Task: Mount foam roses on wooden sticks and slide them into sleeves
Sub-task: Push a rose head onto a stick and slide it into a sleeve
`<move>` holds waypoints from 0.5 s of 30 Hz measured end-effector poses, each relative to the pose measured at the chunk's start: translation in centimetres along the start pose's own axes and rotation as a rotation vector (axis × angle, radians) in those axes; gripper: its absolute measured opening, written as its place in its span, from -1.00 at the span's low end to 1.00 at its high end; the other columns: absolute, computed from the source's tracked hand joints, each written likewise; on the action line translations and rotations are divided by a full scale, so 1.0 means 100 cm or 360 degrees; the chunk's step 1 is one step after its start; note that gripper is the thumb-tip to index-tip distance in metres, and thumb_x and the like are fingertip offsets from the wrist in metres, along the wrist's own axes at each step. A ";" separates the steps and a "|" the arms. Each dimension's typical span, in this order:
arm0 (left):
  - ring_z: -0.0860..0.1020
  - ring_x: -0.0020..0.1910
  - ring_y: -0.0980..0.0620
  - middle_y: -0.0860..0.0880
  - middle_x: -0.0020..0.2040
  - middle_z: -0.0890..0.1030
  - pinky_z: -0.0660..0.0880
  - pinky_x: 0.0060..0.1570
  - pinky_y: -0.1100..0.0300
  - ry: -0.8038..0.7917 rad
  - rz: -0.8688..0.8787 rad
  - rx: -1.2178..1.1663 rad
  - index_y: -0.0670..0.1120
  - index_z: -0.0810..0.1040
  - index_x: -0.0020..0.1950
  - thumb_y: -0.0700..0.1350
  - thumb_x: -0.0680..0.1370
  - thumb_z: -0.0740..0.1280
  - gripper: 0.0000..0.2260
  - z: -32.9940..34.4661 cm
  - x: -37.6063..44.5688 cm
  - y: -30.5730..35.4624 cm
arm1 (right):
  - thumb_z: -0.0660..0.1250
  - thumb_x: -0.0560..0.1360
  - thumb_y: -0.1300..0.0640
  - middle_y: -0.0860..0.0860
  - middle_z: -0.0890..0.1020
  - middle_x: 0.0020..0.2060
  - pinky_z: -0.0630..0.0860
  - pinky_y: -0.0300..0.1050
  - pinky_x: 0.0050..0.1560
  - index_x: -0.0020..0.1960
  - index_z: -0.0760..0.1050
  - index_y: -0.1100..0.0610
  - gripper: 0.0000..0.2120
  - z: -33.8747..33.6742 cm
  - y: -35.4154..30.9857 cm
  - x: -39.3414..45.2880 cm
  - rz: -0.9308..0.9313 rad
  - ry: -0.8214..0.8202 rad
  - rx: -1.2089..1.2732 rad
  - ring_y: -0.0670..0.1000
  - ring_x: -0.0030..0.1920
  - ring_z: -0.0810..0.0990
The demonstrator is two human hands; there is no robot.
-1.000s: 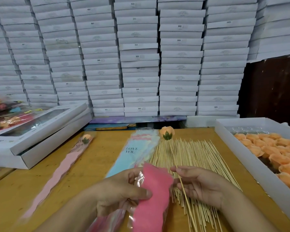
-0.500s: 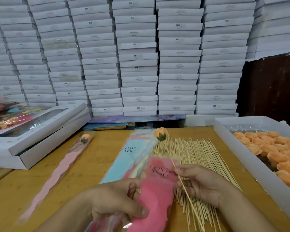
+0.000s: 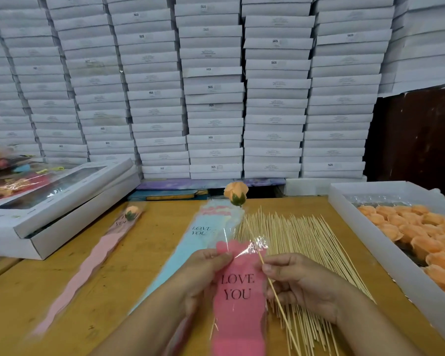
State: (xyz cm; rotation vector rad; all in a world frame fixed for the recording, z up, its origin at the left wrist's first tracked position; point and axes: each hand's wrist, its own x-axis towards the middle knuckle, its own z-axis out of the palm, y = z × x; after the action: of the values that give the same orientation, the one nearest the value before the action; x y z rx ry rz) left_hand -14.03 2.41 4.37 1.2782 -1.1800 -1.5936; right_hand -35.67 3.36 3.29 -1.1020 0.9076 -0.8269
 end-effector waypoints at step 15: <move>0.65 -0.19 -0.13 -0.28 -0.08 0.70 0.61 -0.02 -0.04 0.0100 0.0096 0.0010 -0.21 0.69 0.00 -0.16 0.65 0.30 -0.80 0.005 0.005 -0.003 | 0.49 0.37 0.19 0.16 0.73 -0.08 0.55 -0.22 -0.40 0.14 0.63 0.27 -0.64 0.001 0.002 0.002 -0.0047 0.0152 -0.0078 0.03 -0.30 0.67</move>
State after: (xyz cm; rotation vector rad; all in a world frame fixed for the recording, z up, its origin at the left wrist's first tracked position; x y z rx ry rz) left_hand -14.66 2.14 3.94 1.2762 -1.1746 -1.4965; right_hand -35.44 3.25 3.12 -1.1286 0.9978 -0.8915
